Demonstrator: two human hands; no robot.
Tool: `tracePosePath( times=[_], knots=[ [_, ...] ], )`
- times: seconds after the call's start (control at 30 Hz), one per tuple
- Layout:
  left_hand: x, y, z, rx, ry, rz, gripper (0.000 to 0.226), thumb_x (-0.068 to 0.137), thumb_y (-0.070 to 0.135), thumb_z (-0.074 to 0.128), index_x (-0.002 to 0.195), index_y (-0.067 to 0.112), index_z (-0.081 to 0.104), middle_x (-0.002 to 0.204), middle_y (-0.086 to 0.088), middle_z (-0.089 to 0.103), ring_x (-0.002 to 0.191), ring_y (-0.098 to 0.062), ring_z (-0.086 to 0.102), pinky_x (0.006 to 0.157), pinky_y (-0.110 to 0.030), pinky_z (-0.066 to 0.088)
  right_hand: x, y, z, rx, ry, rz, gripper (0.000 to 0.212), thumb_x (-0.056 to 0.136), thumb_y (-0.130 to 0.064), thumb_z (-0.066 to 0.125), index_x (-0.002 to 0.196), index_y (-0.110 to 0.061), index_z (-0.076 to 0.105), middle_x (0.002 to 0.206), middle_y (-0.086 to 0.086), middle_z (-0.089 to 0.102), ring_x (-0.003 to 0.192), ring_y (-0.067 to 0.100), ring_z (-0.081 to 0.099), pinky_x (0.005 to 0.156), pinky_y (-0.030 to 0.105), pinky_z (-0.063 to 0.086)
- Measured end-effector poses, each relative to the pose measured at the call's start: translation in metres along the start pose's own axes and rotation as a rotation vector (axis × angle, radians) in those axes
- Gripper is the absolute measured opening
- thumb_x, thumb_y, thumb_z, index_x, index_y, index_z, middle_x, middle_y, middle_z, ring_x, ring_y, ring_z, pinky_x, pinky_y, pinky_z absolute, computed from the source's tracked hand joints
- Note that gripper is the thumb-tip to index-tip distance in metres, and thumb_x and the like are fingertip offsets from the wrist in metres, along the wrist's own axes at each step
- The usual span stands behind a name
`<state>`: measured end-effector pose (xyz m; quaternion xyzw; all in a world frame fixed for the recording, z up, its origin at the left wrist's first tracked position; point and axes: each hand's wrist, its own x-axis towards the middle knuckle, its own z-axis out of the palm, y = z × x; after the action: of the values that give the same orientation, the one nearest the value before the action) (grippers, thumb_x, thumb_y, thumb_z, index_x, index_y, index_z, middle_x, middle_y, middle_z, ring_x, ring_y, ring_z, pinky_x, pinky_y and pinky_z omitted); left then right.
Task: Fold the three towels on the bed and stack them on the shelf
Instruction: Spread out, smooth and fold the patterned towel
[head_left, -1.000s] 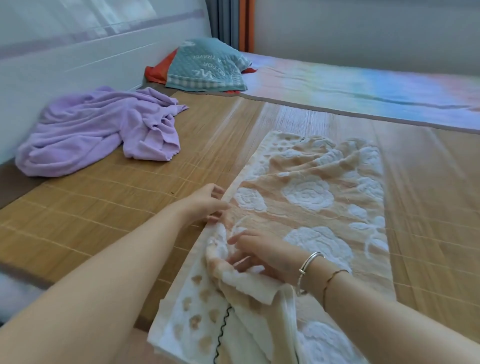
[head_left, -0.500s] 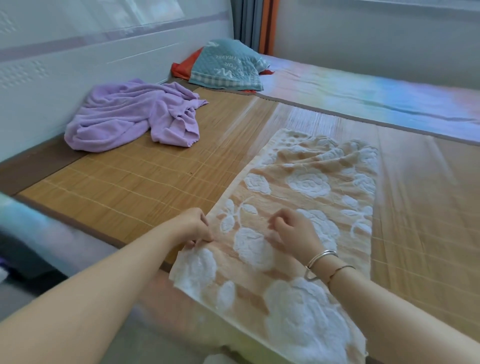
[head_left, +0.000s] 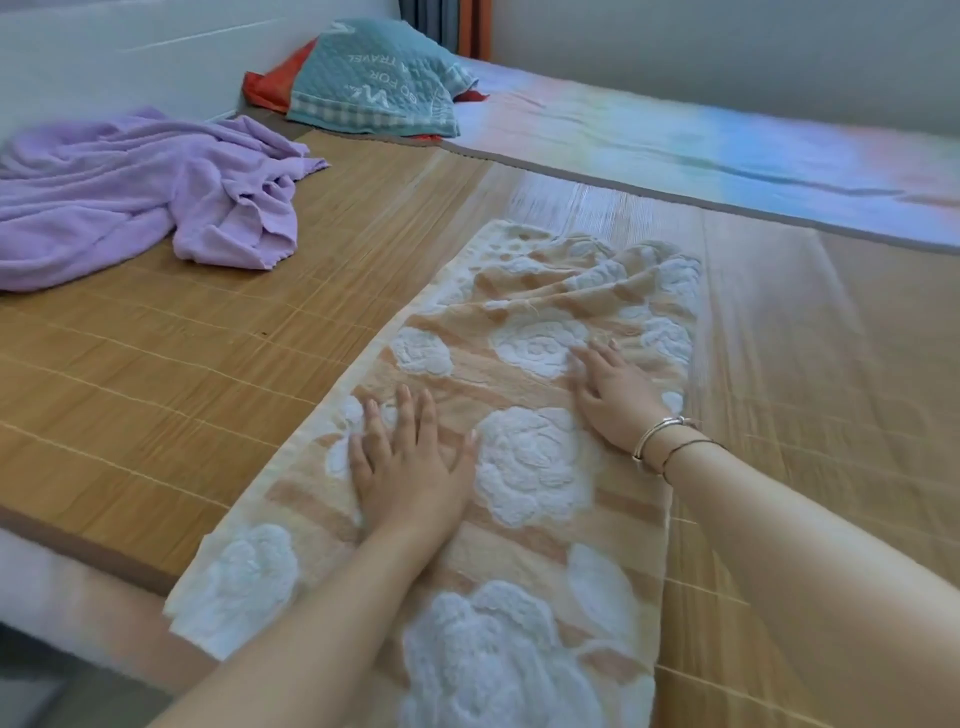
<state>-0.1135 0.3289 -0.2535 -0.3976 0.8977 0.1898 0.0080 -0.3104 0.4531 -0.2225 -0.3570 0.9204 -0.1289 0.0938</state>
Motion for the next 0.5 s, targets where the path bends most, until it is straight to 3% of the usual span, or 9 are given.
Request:
tracePosePath(
  times=[0.17,0.37,0.5],
  knots=[
    [0.018,0.013,0.013,0.146,0.117,0.063,0.083,0.082,0.078,-0.003,0.15,0.032,-0.012,0.157,0.009,-0.023,0.144,-0.023,-0.025,0.116,-0.048,-0.013,0.04,0.036,0.002,-0.098,0.018,0.001,0.052,0.097,-0.039,0.031,0.148,-0.031,0.023,0.157,-0.002,0.02,0.143,0.023,0.02,0.117,0.041,0.016],
    [0.082,0.049,0.004,0.29,-0.055,0.287,0.088,0.076,0.085,0.003,0.15,0.039,-0.011,0.158,0.012,-0.017,0.145,-0.024,-0.021,0.116,-0.05,-0.012,0.016,0.101,-0.023,-0.218,0.05,0.159,0.052,0.095,-0.049,0.027,0.144,-0.033,0.028,0.151,-0.003,0.029,0.138,0.025,0.026,0.11,0.044,0.028],
    [0.086,0.116,0.007,0.501,0.001,0.324,0.068,0.096,0.06,0.014,0.151,0.029,-0.009,0.16,0.005,-0.016,0.144,-0.033,-0.021,0.112,-0.056,-0.012,-0.032,0.14,-0.043,-0.248,0.042,0.332,0.055,0.094,-0.051,0.026,0.143,-0.028,0.034,0.143,0.004,0.037,0.131,0.028,0.036,0.104,0.042,0.034]
  ],
)
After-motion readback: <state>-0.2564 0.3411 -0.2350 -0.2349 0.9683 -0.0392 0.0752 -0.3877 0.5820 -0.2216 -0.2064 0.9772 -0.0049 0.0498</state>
